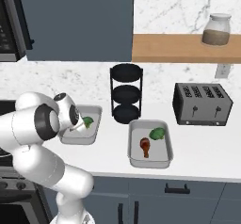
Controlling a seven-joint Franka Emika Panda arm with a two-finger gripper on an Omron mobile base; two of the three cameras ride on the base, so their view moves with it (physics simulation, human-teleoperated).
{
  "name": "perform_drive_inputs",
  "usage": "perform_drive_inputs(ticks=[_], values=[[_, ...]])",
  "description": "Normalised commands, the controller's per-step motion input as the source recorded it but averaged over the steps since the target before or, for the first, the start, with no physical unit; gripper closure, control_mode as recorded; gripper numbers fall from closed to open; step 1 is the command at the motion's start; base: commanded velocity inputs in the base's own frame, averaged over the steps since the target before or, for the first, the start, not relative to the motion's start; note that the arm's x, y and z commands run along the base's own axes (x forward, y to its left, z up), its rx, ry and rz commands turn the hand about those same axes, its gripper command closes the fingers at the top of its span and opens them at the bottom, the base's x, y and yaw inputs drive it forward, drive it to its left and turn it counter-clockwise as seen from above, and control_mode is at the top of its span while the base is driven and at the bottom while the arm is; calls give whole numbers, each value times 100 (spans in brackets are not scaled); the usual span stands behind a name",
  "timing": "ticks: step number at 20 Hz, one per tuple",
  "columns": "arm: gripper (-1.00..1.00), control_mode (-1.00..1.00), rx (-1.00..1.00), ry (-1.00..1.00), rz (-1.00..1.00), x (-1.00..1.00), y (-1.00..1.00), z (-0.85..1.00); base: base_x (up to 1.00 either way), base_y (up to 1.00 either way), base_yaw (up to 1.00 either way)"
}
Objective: Place one broccoli and one chicken drumstick in each tupperware on the nearby counter, to pack two identical lunches.
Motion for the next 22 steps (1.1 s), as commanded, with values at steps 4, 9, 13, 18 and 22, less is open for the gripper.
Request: perform_drive_inputs(ticks=[4,9,13,18,22], values=[[-100,-100,0,0,-11,0,0,37,0,0,0],[-100,-100,0,-6,-7,-19,1,61,0,0,0],[-100,-100,-4,-10,0,-72,13,36,0,0,0],[-100,-100,-12,-23,3,-98,21,33,0,0,0],[-100,-100,-12,-30,4,-82,30,26,0,0,0]])
